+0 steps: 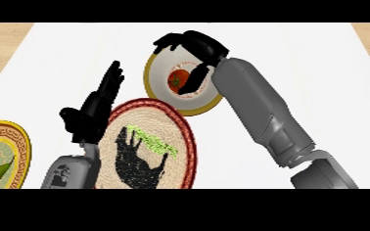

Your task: Pick the tomato from the placemat and place it in the bowl

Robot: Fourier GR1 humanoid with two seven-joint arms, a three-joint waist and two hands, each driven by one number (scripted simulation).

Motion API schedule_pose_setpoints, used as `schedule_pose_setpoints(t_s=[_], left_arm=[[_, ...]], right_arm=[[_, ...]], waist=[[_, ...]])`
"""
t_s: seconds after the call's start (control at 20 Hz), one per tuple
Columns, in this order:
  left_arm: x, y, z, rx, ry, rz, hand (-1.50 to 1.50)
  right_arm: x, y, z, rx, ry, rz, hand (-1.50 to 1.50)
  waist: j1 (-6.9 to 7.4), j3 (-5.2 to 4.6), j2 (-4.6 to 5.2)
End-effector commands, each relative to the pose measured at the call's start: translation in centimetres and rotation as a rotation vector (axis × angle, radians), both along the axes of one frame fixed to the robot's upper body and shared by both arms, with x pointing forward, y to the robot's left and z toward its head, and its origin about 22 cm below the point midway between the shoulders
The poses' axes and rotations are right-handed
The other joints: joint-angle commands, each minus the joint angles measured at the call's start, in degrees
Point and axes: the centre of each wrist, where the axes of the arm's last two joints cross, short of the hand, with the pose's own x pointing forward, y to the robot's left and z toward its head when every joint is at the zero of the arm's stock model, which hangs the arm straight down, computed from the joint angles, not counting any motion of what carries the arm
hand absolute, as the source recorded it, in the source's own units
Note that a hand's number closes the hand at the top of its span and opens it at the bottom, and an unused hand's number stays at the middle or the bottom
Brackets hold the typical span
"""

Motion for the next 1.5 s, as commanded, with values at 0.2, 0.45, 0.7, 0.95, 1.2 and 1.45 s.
schedule_pose_setpoints(t_s=[0.2, 0.45, 0.7, 0.95, 1.2, 1.45], left_arm=[[-0.3, 0.1, 0.3, -0.008, 0.013, 0.028, 0.0], [-0.1, 1.7, -0.8, -0.008, 0.028, 0.025, 0.0], [0.2, 1.3, -0.3, 0.006, 0.005, 0.036, 0.0], [0.0, 0.4, -1.3, -0.001, -0.003, 0.021, 0.0], [0.4, 0.2, -0.1, 0.007, -0.001, 0.011, 0.0], [-0.6, -0.8, -0.3, -0.015, 0.013, -0.002, 0.0]], right_arm=[[0.9, -1.8, 0.7, 0.315, 0.024, -0.004, -1.5], [2.4, -3.5, 3.5, 0.377, 0.149, -0.053, -1.5], [3.3, -6.4, 4.2, 0.429, 0.252, -0.053, -1.5], [3.4, -11.6, 2.4, 0.445, 0.316, 0.002, -1.5], [3.4, -14.5, 2.1, 0.467, 0.327, 0.047, -1.5], [2.8, -14.8, 0.6, 0.43, 0.334, 0.08, -1.5]], waist=[[-1.37, 0.01, -0.58], [-1.4, -0.02, -0.52], [-1.41, -0.01, -0.56], [-0.75, 0.0, -0.06], [-0.06, 0.05, 0.17], [-0.47, 0.04, -0.1]])
